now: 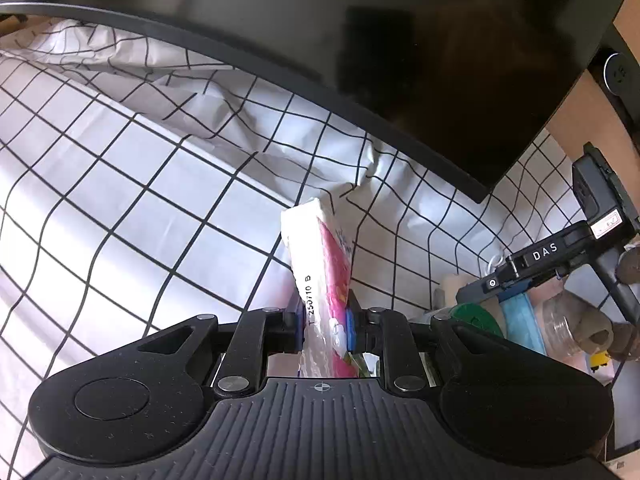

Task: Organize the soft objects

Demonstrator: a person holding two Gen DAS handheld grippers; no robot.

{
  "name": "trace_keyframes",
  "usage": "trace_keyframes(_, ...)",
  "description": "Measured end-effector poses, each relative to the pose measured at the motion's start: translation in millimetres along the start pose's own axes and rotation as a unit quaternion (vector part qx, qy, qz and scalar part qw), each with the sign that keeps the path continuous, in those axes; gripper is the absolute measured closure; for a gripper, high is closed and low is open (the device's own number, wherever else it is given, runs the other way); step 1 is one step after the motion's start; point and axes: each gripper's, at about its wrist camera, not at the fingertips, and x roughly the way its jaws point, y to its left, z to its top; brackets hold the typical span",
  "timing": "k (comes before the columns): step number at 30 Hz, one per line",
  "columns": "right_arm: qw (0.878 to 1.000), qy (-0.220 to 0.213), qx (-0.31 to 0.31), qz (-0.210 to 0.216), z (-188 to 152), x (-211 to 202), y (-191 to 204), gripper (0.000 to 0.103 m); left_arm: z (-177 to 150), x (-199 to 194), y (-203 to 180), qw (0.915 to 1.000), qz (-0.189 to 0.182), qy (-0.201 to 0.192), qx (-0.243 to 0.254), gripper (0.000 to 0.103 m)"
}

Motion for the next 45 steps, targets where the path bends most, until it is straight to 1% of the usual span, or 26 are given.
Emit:
trace_keyframes(2,1.000,-0.009,0.007,0.011,-3,-8,-3,0.015,-1,-1,1,1.0000,-0.003,0.001,-0.002,0.082)
trace_keyframes(4,0.999,-0.022,0.012,0.029,-7,-22,-5,0.019,-4,-1,0,1.0000,-0.007,0.004,-0.004,0.082)
trace_keyframes(8,0.996,-0.042,0.016,0.072,-19,-52,-6,0.025,-9,3,0,0.9998,-0.015,0.012,-0.009,0.082)
trace_keyframes(12,0.993,-0.051,-0.002,0.111,-39,-75,1,0.029,-12,2,-1,0.9995,-0.023,0.016,-0.014,0.082)
trace_keyframes(15,0.988,-0.047,-0.035,0.142,-52,-85,12,0.037,-14,-1,-2,0.9994,-0.026,0.015,-0.015,0.082)
trace_keyframes(16,0.988,-0.047,-0.052,0.138,-55,-88,16,0.041,-14,-3,-2,0.9994,-0.025,0.015,-0.016,0.082)
trace_keyframes(17,0.988,-0.051,-0.073,0.124,-58,-88,23,0.042,-15,-4,-2,0.9994,-0.025,0.015,-0.017,0.082)
trace_keyframes(20,0.987,-0.070,-0.129,0.070,-63,-85,43,0.042,-17,-6,-1,0.9994,-0.022,0.015,-0.022,0.082)
trace_keyframes(21,0.985,-0.074,-0.141,0.062,-64,-83,47,0.042,-17,-7,0,0.9994,-0.022,0.015,-0.024,0.082)
trace_keyframes(22,0.984,-0.076,-0.146,0.066,-64,-85,47,0.042,-18,-7,0,0.9993,-0.021,0.015,-0.026,0.082)
trace_keyframes(24,0.982,-0.072,-0.146,0.098,-65,-87,50,0.044,-21,-8,2,0.9993,-0.022,0.011,-0.029,0.082)
trace_keyframes(25,0.979,-0.065,-0.152,0.117,-67,-89,53,0.050,-22,-9,3,0.9993,-0.021,0.011,-0.030,0.082)
trace_keyframes(26,0.977,-0.059,-0.160,0.125,-71,-87,59,0.052,-23,-9,5,0.9992,-0.020,0.012,-0.032,0.082)
trace_keyframes(27,0.976,-0.057,-0.171,0.123,-75,-86,65,0.052,-24,-9,6,0.9992,-0.019,0.012,-0.034,0.082)
trace_keyframes(29,0.975,-0.057,-0.189,0.099,-85,-80,75,0.052,-27,-9,9,0.9990,-0.016,0.013,-0.040,0.081)
trace_keyframes(31,0.973,-0.080,-0.212,0.045,-95,-76,81,0.052,-28,-9,11,0.9989,-0.015,0.012,-0.043,0.081)
trace_keyframes(33,0.967,-0.105,-0.231,-0.006,-102,-73,87,0.052,-29,-10,13,0.9988,-0.015,0.011,-0.044,0.081)
trace_keyframes(34,0.964,-0.114,-0.238,-0.009,-105,-75,88,0.052,-30,-10,13,0.9989,-0.015,0.011,-0.044,0.081)
trace_keyframes(35,0.963,-0.119,-0.243,-0.001,-106,-79,88,0.052,-30,-11,13,0.9988,-0.015,0.011,-0.044,0.081)
trace_keyframes(37,0.961,-0.138,-0.237,0.019,-102,-92,81,0.051,-32,-11,15,0.9988,-0.014,0.010,-0.045,0.081)
trace_keyframes(38,0.963,-0.148,-0.225,0.020,-96,-99,74,0.046,-32,-11,16,0.9988,-0.013,0.010,-0.046,0.081)
trace_keyframes(40,0.968,-0.161,-0.193,0.009,-77,-105,64,0.038,-34,-10,17,0.9990,-0.010,0.009,-0.044,0.081)
trace_keyframes(41,0.971,-0.164,-0.177,0.002,-69,-107,56,0.037,-35,-10,17,0.9989,-0.010,0.010,-0.044,0.081)
trace_keyframes(43,0.979,-0.156,-0.133,-0.003,-52,-109,36,0.037,-36,-9,16,0.9989,-0.011,0.011,-0.043,0.081)
trace_keyframes(45,0.985,-0.143,-0.097,0.012,-45,-106,20,0.037,-37,-7,16,0.9988,-0.011,0.014,-0.045,0.081)
